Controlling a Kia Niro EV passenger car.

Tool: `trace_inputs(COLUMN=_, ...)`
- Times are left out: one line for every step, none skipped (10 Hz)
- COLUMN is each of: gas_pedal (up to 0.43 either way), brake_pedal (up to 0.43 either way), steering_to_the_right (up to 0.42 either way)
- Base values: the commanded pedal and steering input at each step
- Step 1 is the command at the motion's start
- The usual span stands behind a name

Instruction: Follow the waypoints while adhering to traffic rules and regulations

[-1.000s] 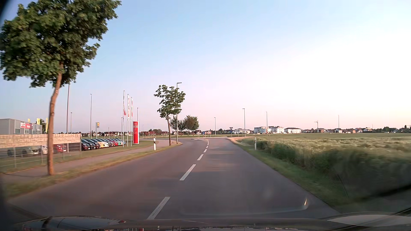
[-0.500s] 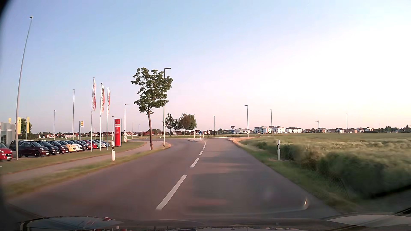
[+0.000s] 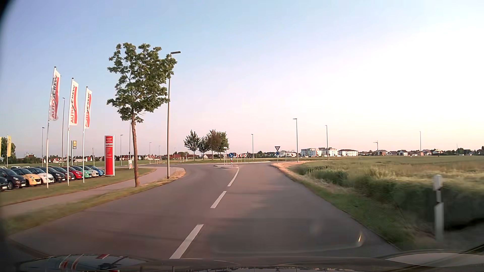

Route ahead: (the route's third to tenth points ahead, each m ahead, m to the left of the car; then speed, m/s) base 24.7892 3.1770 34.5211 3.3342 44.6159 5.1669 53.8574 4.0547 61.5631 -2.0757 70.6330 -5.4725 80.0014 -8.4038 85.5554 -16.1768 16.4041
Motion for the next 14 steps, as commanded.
trace_inputs(gas_pedal=0.000, brake_pedal=0.207, steering_to_the_right=-0.003)
trace_inputs(gas_pedal=0.000, brake_pedal=0.213, steering_to_the_right=-0.003)
trace_inputs(gas_pedal=0.000, brake_pedal=0.220, steering_to_the_right=-0.003)
trace_inputs(gas_pedal=0.000, brake_pedal=0.226, steering_to_the_right=-0.003)
trace_inputs(gas_pedal=0.000, brake_pedal=0.226, steering_to_the_right=-0.003)
trace_inputs(gas_pedal=0.000, brake_pedal=0.226, steering_to_the_right=-0.003)
trace_inputs(gas_pedal=0.000, brake_pedal=0.226, steering_to_the_right=-0.004)
trace_inputs(gas_pedal=0.000, brake_pedal=0.232, steering_to_the_right=-0.005)
trace_inputs(gas_pedal=0.000, brake_pedal=0.232, steering_to_the_right=-0.006)
trace_inputs(gas_pedal=0.000, brake_pedal=0.232, steering_to_the_right=-0.008)
trace_inputs(gas_pedal=0.000, brake_pedal=0.232, steering_to_the_right=-0.012)
trace_inputs(gas_pedal=0.000, brake_pedal=0.232, steering_to_the_right=-0.012)
trace_inputs(gas_pedal=0.000, brake_pedal=0.238, steering_to_the_right=-0.012)
trace_inputs(gas_pedal=0.000, brake_pedal=0.238, steering_to_the_right=-0.012)
